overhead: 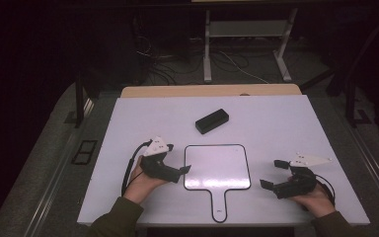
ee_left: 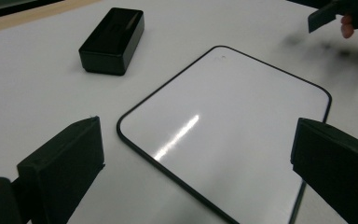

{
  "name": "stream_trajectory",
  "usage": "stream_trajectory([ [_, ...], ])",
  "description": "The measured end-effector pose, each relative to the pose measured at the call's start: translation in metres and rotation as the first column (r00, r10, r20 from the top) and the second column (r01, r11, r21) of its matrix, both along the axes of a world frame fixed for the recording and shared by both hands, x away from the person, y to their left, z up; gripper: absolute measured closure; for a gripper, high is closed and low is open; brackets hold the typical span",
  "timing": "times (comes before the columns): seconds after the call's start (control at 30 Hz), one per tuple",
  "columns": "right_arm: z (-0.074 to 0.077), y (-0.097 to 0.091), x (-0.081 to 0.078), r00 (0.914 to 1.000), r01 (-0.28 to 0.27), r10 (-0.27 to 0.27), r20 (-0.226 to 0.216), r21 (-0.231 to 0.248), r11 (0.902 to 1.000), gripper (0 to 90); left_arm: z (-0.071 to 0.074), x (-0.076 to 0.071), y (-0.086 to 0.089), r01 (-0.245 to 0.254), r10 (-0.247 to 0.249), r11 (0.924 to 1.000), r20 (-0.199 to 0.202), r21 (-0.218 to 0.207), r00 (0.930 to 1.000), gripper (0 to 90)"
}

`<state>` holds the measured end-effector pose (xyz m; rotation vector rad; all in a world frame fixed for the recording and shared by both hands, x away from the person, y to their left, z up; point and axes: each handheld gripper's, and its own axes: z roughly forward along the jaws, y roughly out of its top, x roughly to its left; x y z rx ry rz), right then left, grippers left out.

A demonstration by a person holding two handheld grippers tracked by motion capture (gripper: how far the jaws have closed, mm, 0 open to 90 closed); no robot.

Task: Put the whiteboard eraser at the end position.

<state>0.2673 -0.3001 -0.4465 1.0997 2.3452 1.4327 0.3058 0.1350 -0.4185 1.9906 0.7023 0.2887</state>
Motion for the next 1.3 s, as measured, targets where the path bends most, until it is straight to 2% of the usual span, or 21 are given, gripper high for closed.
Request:
stream_trajectory([
  [0.27, 0.0, 0.0, 0.0, 1.0, 0.001, -0.001, -0.001, -0.003, 1.0, 0.0, -0.007, -0.014, 0.018, -0.022, 0.022, 0.9997, -0.005, 0.001, 0.9997, 0.0],
  [0.4, 0.0, 0.0, 0.0, 1.0, 0.003, -0.003, 0.001, -0.003, 1.0, 0.0, -0.009, -0.019, 0.025, -0.03, 0.03, 0.9993, -0.01, -0.021, 0.9995, 0.0],
  [0.53, 0.0, 0.0, -0.001, 1.0, 0.003, -0.003, 0.006, -0.004, 1.0, 0.0, -0.014, -0.024, 0.03, -0.034, 0.033, 0.9993, -0.011, -0.019, 0.9994, 0.0],
  [0.7, 0.0, -0.001, -0.001, 1.0, 0.006, -0.006, 0.005, -0.006, 1.0, 0.0, -0.021, -0.029, 0.033, -0.031, 0.031, 0.9995, -0.02, 0.004, 0.9993, 0.0],
  [0.83, 0.0, 0.0, -0.001, 1.0, 0.005, -0.005, 0.008, -0.013, 0.9999, 0.0, -0.023, -0.032, 0.037, -0.038, 0.038, 0.9991, -0.041, -0.017, 0.9985, 0.0],
  [1.3, 0.0, 0.001, -0.001, 0.9999, 0.003, -0.003, 0.01, -0.027, 0.9996, 0.0, -0.022, -0.031, 0.038, -0.036, 0.036, 0.9993, -0.035, -0.006, 0.9988, 0.0],
])
